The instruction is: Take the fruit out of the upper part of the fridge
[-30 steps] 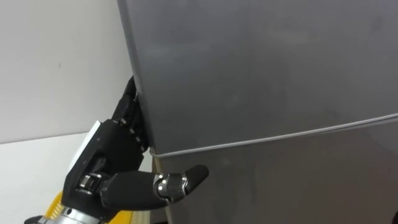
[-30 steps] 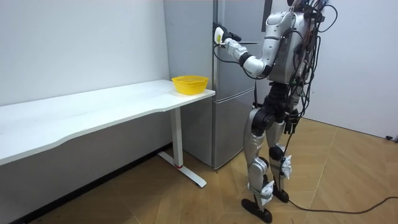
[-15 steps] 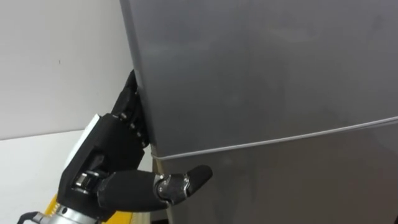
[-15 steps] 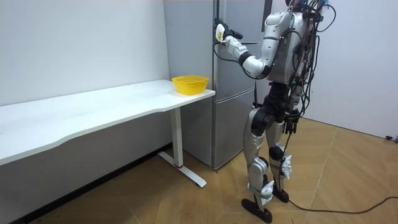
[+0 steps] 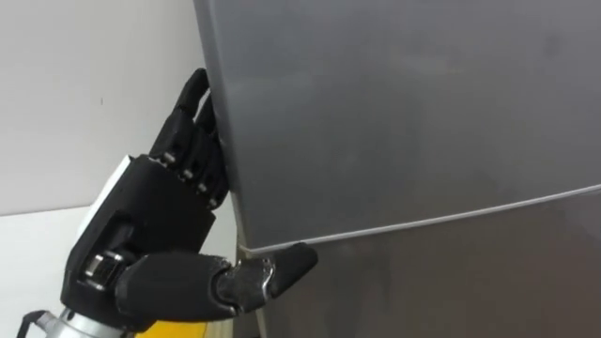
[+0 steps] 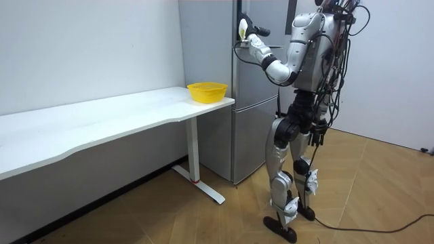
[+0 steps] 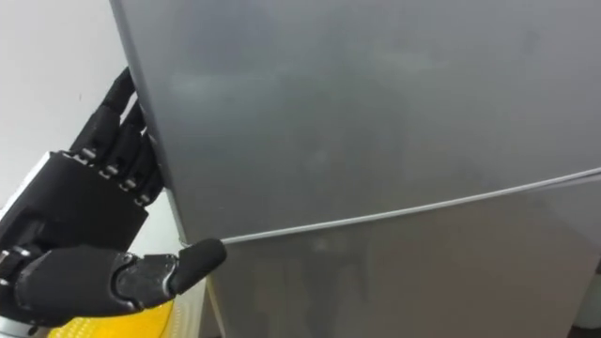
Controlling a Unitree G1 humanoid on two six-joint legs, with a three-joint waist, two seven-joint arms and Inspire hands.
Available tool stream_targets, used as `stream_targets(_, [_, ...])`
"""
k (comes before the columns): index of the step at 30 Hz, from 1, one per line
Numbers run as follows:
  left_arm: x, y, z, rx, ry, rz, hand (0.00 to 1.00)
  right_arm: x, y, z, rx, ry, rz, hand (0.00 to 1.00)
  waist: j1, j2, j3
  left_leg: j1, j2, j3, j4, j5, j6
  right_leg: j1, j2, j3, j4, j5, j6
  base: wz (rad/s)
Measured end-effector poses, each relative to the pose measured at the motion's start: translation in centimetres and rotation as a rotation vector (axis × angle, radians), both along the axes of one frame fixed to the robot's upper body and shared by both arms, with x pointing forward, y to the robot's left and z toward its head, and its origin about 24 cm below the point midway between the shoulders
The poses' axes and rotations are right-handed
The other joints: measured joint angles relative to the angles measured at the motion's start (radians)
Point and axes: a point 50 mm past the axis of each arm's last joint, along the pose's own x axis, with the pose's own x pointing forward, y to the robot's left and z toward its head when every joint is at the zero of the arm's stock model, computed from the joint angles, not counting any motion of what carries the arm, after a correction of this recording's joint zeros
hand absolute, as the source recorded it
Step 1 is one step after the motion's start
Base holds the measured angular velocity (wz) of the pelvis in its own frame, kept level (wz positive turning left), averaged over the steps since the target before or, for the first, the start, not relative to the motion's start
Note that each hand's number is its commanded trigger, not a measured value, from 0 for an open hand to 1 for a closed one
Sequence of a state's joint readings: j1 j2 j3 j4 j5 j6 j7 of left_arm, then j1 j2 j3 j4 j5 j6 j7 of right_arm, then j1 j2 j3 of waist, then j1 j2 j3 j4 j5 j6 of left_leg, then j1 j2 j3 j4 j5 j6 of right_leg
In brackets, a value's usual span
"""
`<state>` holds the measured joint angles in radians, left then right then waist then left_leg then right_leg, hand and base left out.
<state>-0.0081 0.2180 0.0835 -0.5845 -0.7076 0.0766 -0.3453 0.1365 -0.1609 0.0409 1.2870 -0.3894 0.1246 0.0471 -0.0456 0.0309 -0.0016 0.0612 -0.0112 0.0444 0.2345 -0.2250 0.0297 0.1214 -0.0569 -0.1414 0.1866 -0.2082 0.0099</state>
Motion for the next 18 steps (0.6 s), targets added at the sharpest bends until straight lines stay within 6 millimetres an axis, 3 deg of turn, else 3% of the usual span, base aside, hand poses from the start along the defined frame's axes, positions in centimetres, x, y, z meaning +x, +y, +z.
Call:
stream_targets(7, [-0.31,0.03,0.32,-0.007,-0.024,-0.1,0.0,-0.06,0.07,-0.02,-0.002,0.002,0.016,0.0,0.025,0.006,0.0031,-0.002,0.0,0.005,-0.002,0.0,0.0,0.001,0.001,0.002,0.0,0.0,0.0,0.0])
stream_targets(18, [-0.55,0.37,0.6,-0.026,-0.051,-0.149,0.0,0.14,-0.01,0.01,-0.019,-0.013,0.019,0.0,0.025,0.014,0.0029,-0.018,0.0,0.004,0.003,-0.001,0.001,-0.007,0.0,-0.002,0.001,0.001,0.0,0.01])
